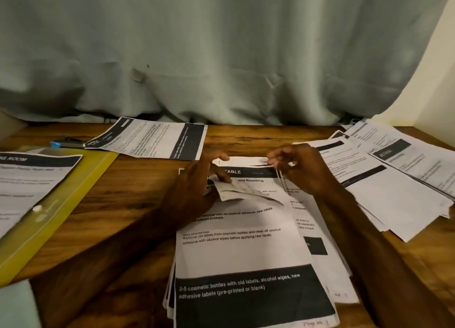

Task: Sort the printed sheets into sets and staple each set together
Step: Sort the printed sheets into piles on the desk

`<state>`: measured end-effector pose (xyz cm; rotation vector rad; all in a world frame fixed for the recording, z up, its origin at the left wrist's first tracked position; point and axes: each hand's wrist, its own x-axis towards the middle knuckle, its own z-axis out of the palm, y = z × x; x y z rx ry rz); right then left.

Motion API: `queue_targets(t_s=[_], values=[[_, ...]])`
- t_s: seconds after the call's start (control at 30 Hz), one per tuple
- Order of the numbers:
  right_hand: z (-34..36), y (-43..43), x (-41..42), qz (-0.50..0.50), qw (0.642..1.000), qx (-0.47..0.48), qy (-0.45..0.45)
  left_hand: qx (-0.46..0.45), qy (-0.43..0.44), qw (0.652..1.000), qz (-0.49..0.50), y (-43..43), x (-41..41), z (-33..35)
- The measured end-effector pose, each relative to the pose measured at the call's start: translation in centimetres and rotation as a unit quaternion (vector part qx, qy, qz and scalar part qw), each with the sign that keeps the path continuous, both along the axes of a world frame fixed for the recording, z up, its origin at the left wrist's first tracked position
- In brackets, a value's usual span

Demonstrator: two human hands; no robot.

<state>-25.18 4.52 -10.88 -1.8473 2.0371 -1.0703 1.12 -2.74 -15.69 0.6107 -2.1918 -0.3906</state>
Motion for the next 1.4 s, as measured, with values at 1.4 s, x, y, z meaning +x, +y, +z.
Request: queue_targets(t_s=[1.4], values=[[-1.4, -0.5, 1.7, -0.056, 0.985, 0.059, 0.152, -0.083, -0.168, 0.980, -0.059, -1.4, 0.2, -0.7]])
